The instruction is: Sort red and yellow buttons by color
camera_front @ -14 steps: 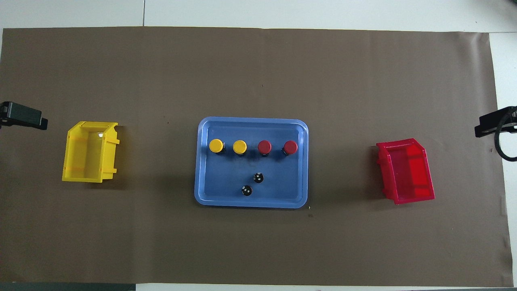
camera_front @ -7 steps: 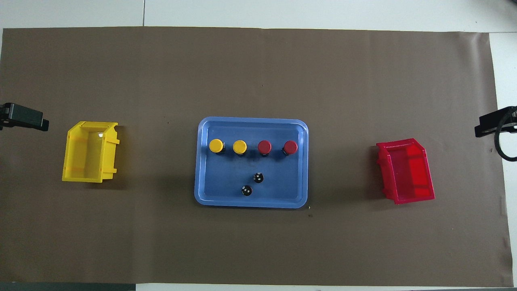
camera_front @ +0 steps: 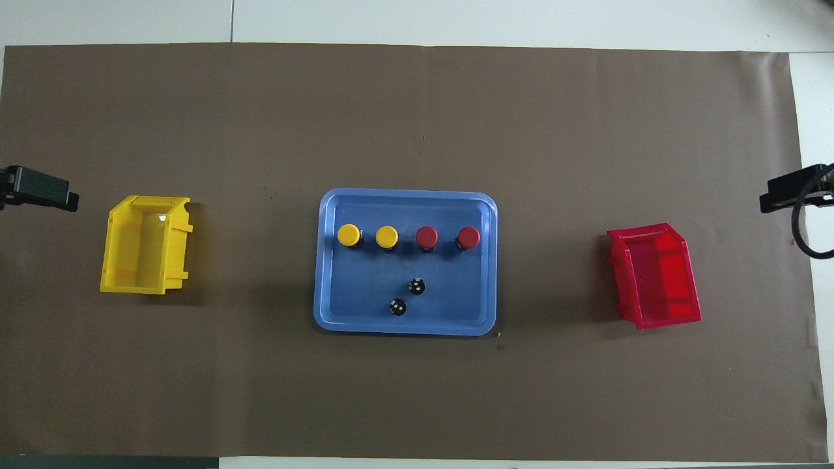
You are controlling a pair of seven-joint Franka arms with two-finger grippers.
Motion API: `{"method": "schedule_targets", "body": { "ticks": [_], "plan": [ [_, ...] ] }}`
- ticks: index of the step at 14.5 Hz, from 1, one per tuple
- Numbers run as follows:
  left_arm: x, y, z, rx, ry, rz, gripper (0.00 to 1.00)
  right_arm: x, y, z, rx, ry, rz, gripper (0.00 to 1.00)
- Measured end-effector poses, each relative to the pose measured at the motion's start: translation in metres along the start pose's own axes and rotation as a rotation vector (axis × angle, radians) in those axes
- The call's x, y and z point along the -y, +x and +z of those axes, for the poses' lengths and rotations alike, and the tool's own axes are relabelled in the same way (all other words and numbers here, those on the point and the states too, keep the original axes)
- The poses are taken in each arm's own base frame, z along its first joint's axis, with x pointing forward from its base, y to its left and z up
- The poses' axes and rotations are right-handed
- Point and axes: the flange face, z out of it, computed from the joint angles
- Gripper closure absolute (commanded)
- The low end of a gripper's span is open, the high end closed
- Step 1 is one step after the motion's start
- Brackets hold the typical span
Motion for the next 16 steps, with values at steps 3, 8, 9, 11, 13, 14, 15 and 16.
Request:
{"method": "schedule_targets", "body": {
  "ticks": [3,8,9,11,13,14,15,16],
  "plan": [
    [0.002,0.0,0.0,0.0,0.0,-0.004,0.0,0.037,0.006,-0.007,-0.013,0.0,-0.028,0.0],
    [0.002,0.0,0.0,0.0,0.0,-0.003,0.0,0.161,0.033,0.014,-0.031,0.006,-0.003,0.0],
    [0.002,0.0,0.0,0.0,0.0,-0.003,0.0,0.2,0.039,0.025,-0.056,0.022,0.012,0.0],
    [0.002,0.0,0.001,0.002,0.0,-0.003,0.0,0.274,0.043,0.054,-0.106,0.058,0.035,0.0],
    [0.002,0.0,0.003,0.006,-0.001,-0.005,0.0,0.323,0.042,0.092,-0.126,0.092,0.054,0.0],
    [0.002,-0.001,0.003,0.006,-0.001,-0.005,0.0,0.336,0.039,0.114,-0.123,0.096,0.048,0.0],
    [0.002,-0.001,0.003,0.006,-0.001,-0.005,0.0,0.343,0.034,0.134,-0.121,0.098,0.043,0.0],
    [0.001,-0.002,0.003,0.007,-0.001,-0.006,0.0,0.346,0.027,0.154,-0.122,0.102,0.037,0.0]
  ]
}}
